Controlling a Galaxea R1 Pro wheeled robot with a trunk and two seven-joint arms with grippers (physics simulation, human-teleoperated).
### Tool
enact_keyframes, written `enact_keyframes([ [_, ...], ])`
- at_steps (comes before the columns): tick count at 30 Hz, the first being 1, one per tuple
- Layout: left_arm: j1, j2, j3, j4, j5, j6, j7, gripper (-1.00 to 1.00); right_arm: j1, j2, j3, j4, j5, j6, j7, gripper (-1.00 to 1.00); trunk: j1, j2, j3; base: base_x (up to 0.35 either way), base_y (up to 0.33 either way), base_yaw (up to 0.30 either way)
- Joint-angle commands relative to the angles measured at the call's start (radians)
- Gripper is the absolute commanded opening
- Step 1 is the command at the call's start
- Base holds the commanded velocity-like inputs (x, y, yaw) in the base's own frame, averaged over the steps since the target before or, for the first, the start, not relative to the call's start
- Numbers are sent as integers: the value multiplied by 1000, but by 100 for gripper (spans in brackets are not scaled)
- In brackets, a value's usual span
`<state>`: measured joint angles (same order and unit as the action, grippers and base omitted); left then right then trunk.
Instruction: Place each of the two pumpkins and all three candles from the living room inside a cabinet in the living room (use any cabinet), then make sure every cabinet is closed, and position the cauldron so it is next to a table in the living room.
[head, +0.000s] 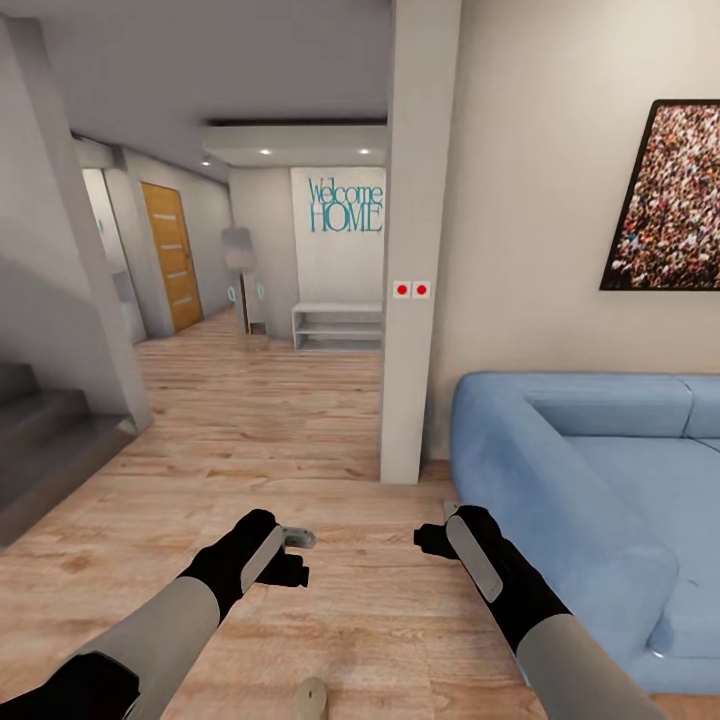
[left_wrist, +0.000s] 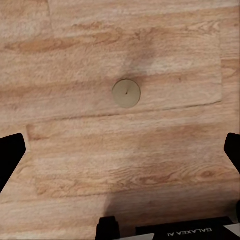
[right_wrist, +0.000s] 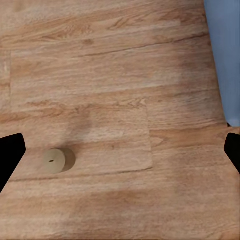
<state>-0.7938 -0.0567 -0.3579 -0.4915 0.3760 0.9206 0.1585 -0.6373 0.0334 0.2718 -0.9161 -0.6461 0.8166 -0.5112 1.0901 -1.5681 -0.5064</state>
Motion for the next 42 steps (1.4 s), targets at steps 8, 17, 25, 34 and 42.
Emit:
enact_keyframes([
  [8,-1,0,-6,-1,11,3,9,100,-1,-1,1,-2,-10,1,-10,100,31,-57,-26,0,0,0],
  [17,-1,-1,-6,-1,11,3,7,100,-1,0,1,-4,-10,0,-10,100,65,-120,-54,0,0,0],
  [25,-1,0,-7,-1,11,3,8,100,15,-1,5,-291,-12,29,-10,100,96,-176,-80,0,0,0],
  [34,-1,0,-7,-1,9,3,8,100,44,-1,2,-417,-9,103,-10,100,130,-239,-108,0,0,0],
  [42,-1,0,-9,-1,9,3,5,100,46,-2,1,-425,-11,111,-10,100,161,-295,-133,0,0,0],
])
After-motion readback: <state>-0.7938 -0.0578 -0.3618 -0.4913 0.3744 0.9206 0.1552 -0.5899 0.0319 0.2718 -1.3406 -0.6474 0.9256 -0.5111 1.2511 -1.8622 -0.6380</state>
